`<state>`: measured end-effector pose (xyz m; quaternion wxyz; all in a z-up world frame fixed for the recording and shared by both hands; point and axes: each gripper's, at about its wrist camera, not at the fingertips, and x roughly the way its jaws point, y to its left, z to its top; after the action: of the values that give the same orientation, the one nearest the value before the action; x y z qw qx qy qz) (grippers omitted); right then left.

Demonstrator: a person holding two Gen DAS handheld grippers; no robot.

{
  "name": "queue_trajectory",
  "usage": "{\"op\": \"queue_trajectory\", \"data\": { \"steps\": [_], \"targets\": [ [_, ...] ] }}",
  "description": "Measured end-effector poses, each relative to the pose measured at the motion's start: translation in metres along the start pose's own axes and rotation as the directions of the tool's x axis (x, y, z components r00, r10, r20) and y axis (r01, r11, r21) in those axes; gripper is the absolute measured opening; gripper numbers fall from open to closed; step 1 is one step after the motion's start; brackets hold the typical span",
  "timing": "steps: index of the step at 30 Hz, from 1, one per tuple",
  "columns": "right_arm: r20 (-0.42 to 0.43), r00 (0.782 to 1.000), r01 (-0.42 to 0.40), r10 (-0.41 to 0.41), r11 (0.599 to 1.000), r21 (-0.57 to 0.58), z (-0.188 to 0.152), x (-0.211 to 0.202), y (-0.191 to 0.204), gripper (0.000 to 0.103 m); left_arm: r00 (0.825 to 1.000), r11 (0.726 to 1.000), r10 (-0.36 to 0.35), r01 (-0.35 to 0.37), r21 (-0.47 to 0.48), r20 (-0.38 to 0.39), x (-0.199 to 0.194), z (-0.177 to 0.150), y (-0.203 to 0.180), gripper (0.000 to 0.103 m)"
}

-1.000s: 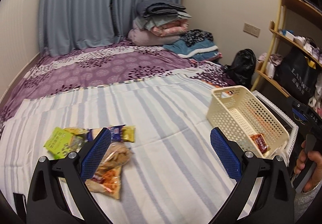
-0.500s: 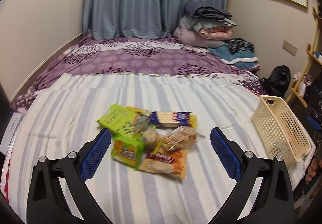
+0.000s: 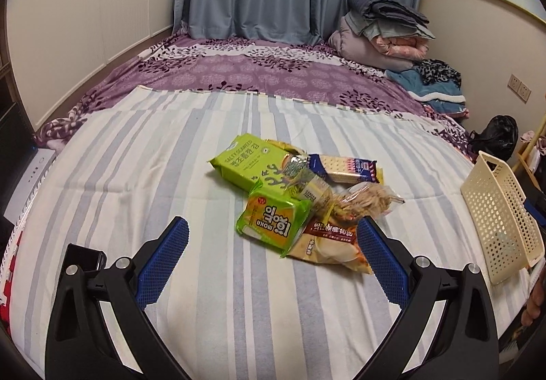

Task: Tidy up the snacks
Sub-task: 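Move both grippers back from the basket to the snack pile, then grasp the green-yellow Moka wafer pack with the left gripper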

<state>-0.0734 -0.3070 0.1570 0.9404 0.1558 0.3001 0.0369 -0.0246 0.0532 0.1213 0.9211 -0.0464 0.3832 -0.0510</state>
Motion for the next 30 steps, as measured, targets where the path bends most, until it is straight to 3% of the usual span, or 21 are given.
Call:
{"op": "queue_trajectory", "data": {
  "steps": [18,30],
  "targets": [
    [-0.1,0.995,-0.012,0.009,0.999,-0.037,-0.011,0.035,0.018,0.092,0.99,0.993,-0.1,0.105,0.045,-0.095,0.086,-0.006,-0.002,0.1],
    [-0.167,0.986,-0.033,0.023,0.998,-0.058,-0.018,0.063,0.032,0.092,0.978,0.994,-0.091,0.1,0.038,-0.189,0.141,-0.006,0.01,0.1]
  ]
}}
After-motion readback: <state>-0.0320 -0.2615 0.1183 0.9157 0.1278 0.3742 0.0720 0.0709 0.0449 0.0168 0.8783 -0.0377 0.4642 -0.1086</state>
